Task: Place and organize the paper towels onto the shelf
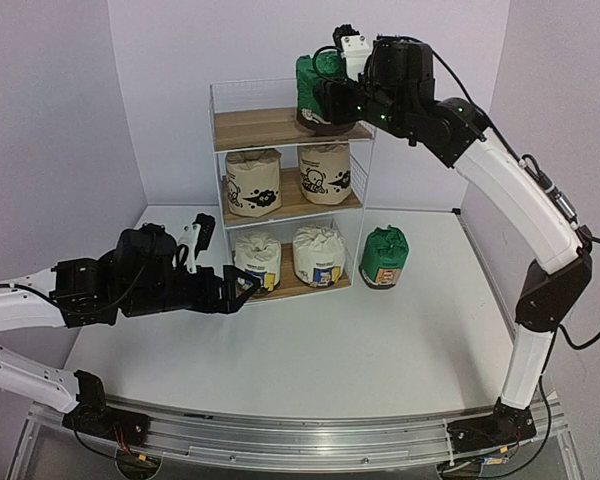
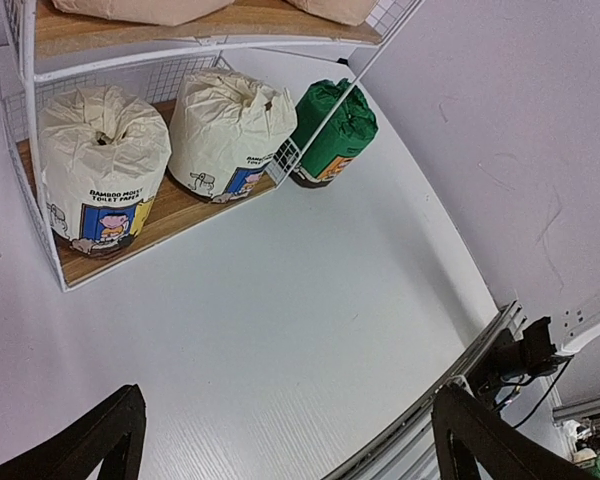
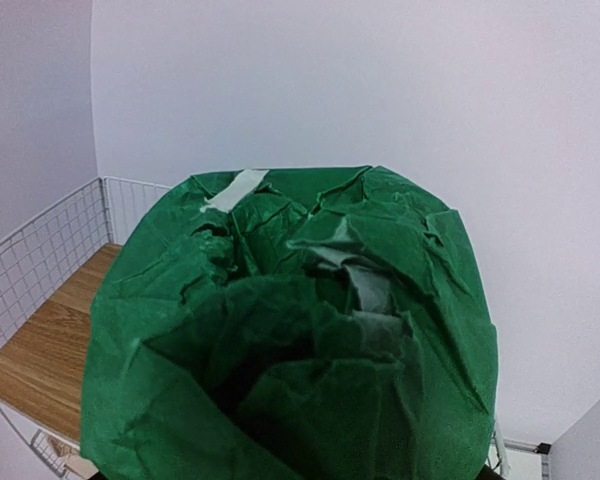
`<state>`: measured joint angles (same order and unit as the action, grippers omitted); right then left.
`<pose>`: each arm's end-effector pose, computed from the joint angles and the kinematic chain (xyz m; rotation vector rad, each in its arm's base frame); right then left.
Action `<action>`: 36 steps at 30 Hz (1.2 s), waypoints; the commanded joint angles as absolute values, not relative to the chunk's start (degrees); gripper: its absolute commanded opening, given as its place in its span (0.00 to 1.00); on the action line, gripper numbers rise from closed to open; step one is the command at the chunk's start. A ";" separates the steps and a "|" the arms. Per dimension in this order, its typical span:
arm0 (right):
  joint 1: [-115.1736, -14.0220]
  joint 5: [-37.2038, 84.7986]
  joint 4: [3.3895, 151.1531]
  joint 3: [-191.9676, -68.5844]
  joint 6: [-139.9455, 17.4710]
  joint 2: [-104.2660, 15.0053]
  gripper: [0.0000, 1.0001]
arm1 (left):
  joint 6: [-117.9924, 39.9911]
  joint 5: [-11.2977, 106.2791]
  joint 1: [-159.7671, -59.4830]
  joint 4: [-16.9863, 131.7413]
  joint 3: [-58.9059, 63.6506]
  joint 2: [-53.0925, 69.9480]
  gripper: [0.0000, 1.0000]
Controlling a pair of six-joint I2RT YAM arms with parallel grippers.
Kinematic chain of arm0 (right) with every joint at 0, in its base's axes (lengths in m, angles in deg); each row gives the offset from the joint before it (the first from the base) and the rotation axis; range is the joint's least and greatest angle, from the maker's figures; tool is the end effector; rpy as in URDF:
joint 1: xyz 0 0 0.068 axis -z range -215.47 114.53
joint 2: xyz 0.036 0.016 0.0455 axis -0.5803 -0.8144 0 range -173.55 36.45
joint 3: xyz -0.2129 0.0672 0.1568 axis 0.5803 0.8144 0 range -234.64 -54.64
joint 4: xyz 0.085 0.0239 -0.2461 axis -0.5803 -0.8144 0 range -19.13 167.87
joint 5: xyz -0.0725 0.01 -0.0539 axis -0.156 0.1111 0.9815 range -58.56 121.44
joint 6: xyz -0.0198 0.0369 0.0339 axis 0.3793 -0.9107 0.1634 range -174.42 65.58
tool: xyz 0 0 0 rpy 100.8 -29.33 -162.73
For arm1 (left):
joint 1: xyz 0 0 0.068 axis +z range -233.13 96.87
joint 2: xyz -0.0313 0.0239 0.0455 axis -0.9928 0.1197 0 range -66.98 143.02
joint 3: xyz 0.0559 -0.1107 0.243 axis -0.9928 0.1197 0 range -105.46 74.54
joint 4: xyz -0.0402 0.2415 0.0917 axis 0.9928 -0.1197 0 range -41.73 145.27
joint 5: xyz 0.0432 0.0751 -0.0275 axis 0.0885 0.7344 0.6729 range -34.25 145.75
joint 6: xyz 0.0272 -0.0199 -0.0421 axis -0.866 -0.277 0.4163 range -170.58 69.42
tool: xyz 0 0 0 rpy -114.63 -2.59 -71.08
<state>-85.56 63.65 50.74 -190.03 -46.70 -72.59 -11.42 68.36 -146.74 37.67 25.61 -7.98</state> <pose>0.2732 0.2970 0.5242 -0.3564 1.5432 0.1330 0.1102 -0.2043 0.3055 0.3159 2.1389 -0.8707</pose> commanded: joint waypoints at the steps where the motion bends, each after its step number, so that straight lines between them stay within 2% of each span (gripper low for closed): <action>1: -85.70 71.09 55.10 -194.77 -43.52 -74.02 0.06 | -11.17 67.76 -146.50 39.23 24.67 -6.49 1.00; 6: -85.30 70.76 55.10 -193.78 -44.04 -74.82 0.12 | -11.22 67.67 -146.49 39.51 25.13 -6.72 1.00; 12: -83.74 68.37 55.03 -191.70 -48.58 -74.34 0.27 | -10.70 67.67 -146.49 39.65 26.05 -7.88 1.00; 26: -82.44 66.64 54.12 -190.58 -53.81 -73.43 0.75 | -10.61 66.48 -146.49 40.17 26.90 -7.83 1.00; 36: -82.44 65.64 53.52 -190.76 -53.25 -71.65 0.91 | -12.18 63.85 -146.51 42.68 27.19 -6.69 1.00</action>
